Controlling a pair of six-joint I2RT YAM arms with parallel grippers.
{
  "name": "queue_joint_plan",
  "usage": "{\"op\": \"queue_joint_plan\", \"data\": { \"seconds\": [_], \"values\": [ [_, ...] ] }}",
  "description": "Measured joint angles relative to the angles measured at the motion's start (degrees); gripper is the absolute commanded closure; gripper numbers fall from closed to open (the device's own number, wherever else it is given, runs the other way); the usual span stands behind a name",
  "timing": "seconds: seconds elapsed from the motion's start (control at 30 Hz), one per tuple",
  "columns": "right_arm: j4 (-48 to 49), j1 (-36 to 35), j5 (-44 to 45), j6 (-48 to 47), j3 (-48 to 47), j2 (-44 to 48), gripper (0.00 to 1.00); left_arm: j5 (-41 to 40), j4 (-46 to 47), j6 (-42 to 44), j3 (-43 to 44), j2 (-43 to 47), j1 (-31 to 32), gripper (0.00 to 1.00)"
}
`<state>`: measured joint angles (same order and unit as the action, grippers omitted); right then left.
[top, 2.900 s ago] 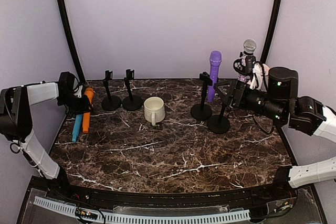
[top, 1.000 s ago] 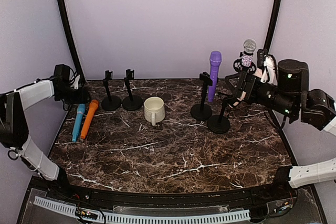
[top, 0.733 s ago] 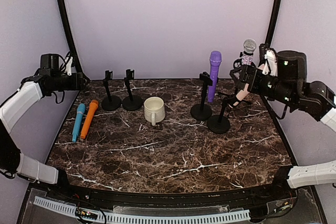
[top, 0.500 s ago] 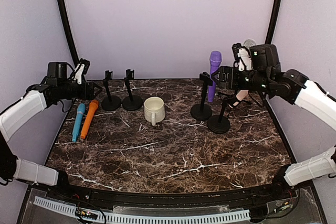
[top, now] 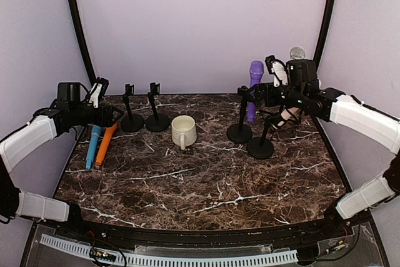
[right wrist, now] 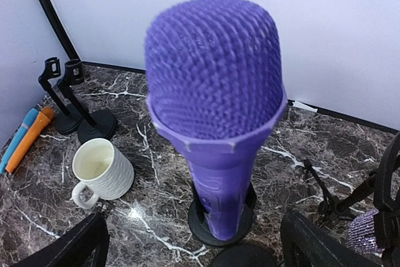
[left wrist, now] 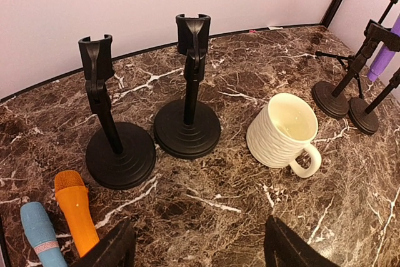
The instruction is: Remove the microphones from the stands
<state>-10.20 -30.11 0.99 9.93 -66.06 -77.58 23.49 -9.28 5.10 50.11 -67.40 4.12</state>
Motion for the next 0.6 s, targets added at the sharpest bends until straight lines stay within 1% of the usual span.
{"op": "queue_joint_plan", "data": {
  "seconds": [0.13, 0.37, 0.6],
  "values": [
    [2.69, 1.64, -1.36, -1.40, 2.67, -0.39, 0.09, 0.15, 0.37, 0.15, 0.00, 0.00, 0.00, 0.27],
    [7.67, 2.75, -2.78, -3.93, 4.63, -2.67, 0.15, 0.17, 0.44, 0.31, 0.00, 0.00, 0.00, 0.28],
    [11.10, 2.80, -3.48, -5.68, 4.63, -5.60, 0.16, 0.15, 0.44, 0.48, -0.02, -0.11, 0.00, 0.29]
  ]
}}
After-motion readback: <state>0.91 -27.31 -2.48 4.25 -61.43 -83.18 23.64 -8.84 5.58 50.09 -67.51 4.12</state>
